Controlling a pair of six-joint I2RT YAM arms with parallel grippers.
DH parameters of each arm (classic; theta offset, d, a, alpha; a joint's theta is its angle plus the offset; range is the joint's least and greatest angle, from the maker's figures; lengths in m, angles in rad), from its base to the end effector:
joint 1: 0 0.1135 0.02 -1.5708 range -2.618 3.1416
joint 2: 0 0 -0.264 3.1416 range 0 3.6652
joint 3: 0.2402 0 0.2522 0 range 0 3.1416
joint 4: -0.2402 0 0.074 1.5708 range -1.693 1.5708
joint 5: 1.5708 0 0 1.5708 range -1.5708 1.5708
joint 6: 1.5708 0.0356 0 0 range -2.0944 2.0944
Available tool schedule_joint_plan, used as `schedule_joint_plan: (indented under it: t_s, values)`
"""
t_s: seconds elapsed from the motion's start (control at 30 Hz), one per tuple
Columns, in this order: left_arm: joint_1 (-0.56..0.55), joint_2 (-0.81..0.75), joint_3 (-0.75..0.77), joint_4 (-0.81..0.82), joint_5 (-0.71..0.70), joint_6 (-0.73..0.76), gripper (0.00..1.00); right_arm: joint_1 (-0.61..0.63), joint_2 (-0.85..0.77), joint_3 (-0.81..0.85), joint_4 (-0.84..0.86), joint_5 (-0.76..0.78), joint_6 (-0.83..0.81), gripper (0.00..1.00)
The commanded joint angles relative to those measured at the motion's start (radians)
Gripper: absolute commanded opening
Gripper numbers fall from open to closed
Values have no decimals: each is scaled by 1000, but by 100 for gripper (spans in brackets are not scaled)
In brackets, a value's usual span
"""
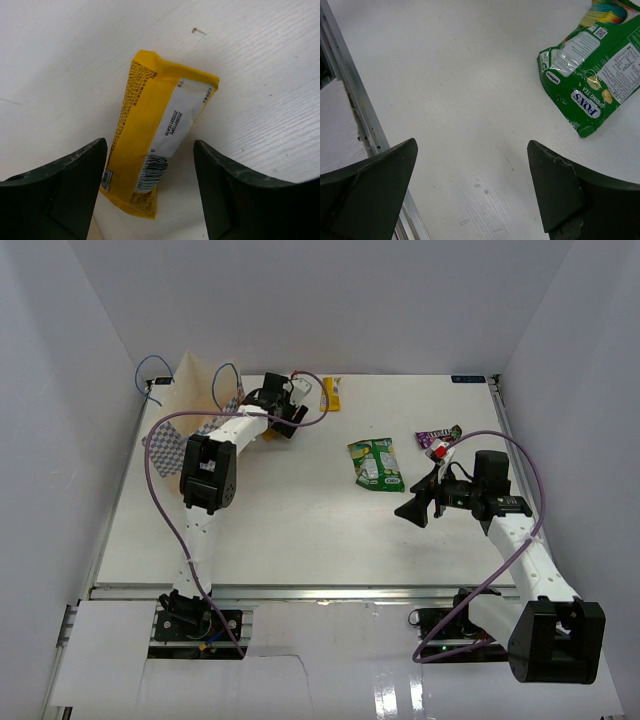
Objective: Place the snacks into the paper bag
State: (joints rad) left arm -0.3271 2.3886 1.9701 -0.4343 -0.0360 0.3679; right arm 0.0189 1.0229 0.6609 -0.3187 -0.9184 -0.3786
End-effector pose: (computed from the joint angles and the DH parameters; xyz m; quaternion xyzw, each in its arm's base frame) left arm 0.5051 -0.1700 0.1668 0.3128 0.8823 0.0240 0.3509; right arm 0.2065 0.0322 0.2480 -0.3468 0.7555 0.3246 0.4512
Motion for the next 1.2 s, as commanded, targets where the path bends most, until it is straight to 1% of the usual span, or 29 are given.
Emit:
schedule_joint_plan:
  t_s: [0.0,0.03,0.1,0.13,0.23,0.3,0.33,0.4,0.43,0.47,0.53,0.57,0.6,0.67,0.7,0.73,0.8,0.83,0.87,0.9,0.93,0.97,1.0,1.07,1.1,1.13,1.17]
  values:
    - [11,-43,-17,-21,69,-40,79,-7,12,51,12,-16,-19,96]
    - [11,-51,-25,-23,77,-49,69,-7,14,52,12,-20,-19,96]
    - [10,-58,-49,-21,91,-63,60,-7,23,59,12,-23,-22,96]
    - [10,-68,-57,-18,94,-70,49,-7,25,60,13,-25,-23,96]
    - [11,-97,-83,-11,110,-106,38,-7,28,68,20,-25,-26,96]
    - [10,-118,-89,-3,139,-148,35,-7,28,69,24,-27,-26,96]
    - [8,-147,-96,2,152,-165,32,-7,28,69,24,-27,-26,96]
    - [3,-186,-103,9,177,-228,29,-7,28,68,27,-28,-26,96]
    - [-4,-206,-109,12,200,-240,27,-7,28,66,30,-27,-26,96]
    - [-12,-259,-128,14,234,-257,22,-7,28,66,33,-27,-25,96]
    - [-38,-328,-164,38,274,-299,21,-7,29,69,33,-25,-26,96]
    - [-46,-368,-212,48,309,-311,20,-7,34,72,33,-25,-28,96]
    - [-55,-453,-238,69,324,-346,19,-7,37,72,33,-25,-28,96]
    - [-75,-544,-310,83,363,-394,17,-7,48,83,32,-23,-29,96]
    - [-78,-637,-332,83,369,-418,16,-7,52,86,32,-25,-29,96]
    - [-81,-685,-353,86,380,-479,16,-7,55,94,30,-23,-31,96]
    - [-81,-785,-425,98,401,-536,16,-7,68,103,30,-20,-32,95]
    - [-82,-880,-442,106,410,-576,16,-7,71,106,30,-20,-32,96]
    - [-82,-926,-457,111,409,-593,16,-7,80,115,29,-16,-36,95]
    - [-81,-968,-476,109,381,-607,16,-7,86,120,27,-14,-37,96]
    - [-81,-1043,-479,108,358,-627,16,-7,89,126,24,-13,-39,96]
    - [-79,-1077,-481,108,329,-639,17,-7,101,138,20,-13,-45,96]
    - [-75,-1103,-475,101,256,-650,17,-7,108,144,10,-13,-48,95]
    - [-63,-1154,-456,94,202,-646,17,-7,121,163,-2,-13,-58,95]
    - [-35,-1157,-433,76,158,-641,17,-7,126,167,-13,-14,-62,95]
    - [-12,-1155,-419,62,144,-636,17,-7,131,172,-14,-13,-63,95]
    - [47,-1151,-407,43,136,-641,17,-7,132,177,-17,-14,-65,95]
